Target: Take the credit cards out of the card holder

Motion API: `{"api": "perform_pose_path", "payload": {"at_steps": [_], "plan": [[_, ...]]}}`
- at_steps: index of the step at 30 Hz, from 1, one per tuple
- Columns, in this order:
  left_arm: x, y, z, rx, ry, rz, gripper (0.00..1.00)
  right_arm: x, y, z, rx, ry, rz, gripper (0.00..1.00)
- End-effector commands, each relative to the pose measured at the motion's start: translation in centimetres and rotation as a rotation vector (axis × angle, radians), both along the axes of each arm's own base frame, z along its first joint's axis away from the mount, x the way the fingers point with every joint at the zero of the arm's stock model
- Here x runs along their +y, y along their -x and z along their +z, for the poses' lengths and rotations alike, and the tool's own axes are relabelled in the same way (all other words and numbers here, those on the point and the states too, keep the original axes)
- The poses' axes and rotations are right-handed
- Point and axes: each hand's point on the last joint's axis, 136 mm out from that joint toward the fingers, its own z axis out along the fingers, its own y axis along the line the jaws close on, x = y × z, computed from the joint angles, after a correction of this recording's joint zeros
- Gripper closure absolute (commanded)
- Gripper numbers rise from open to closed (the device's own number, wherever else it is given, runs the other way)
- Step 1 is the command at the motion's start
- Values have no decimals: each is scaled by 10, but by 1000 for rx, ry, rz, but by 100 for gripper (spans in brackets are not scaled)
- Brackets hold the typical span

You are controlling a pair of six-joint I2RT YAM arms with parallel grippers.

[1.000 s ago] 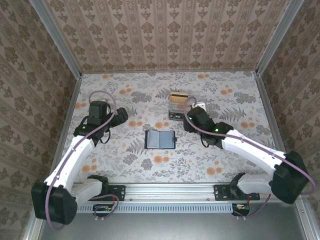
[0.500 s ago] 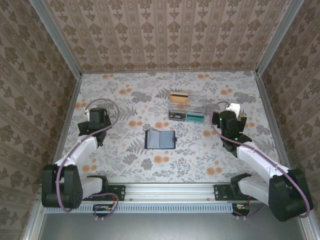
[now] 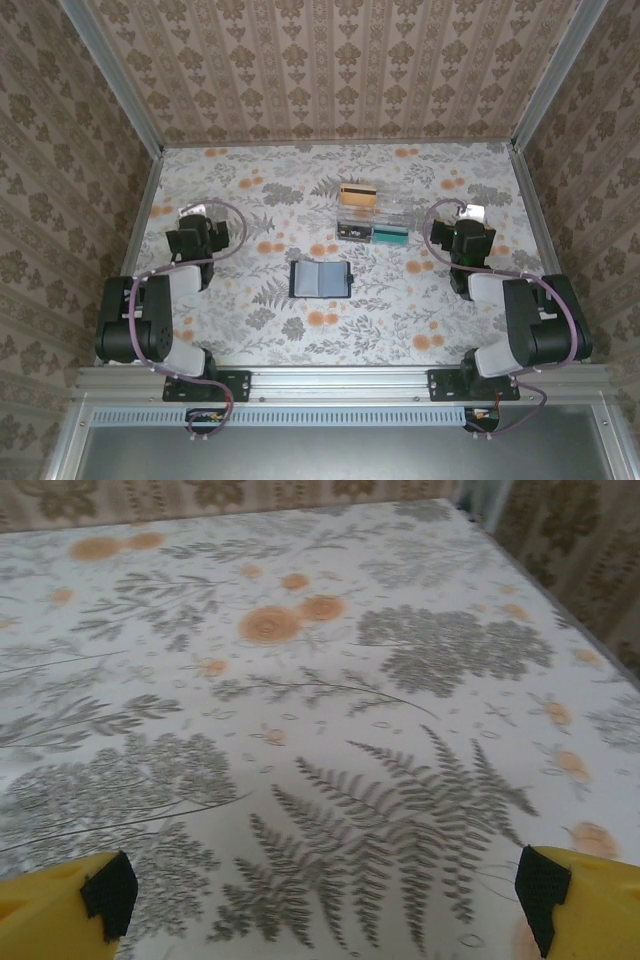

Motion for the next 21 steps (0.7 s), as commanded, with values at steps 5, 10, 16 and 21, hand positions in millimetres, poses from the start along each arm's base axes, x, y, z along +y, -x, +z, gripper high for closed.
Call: {"api": "perform_pose_path", "payload": {"at_steps": [5,10,16,21], "plan": [[-25,-7,8,-148,8,-190,0,22,-14,7,-97,-15,143,0],[-25,-6,7,-135,13,-187,0,22,-13,7,-90,-15,145,0],[-26,-6,7,-137,11,-194,0,22,-14,7,-90,-16,145,0],[-26,-6,7,-136,12,-194,0,22,-13,6,-88,-16,145,0]]}}
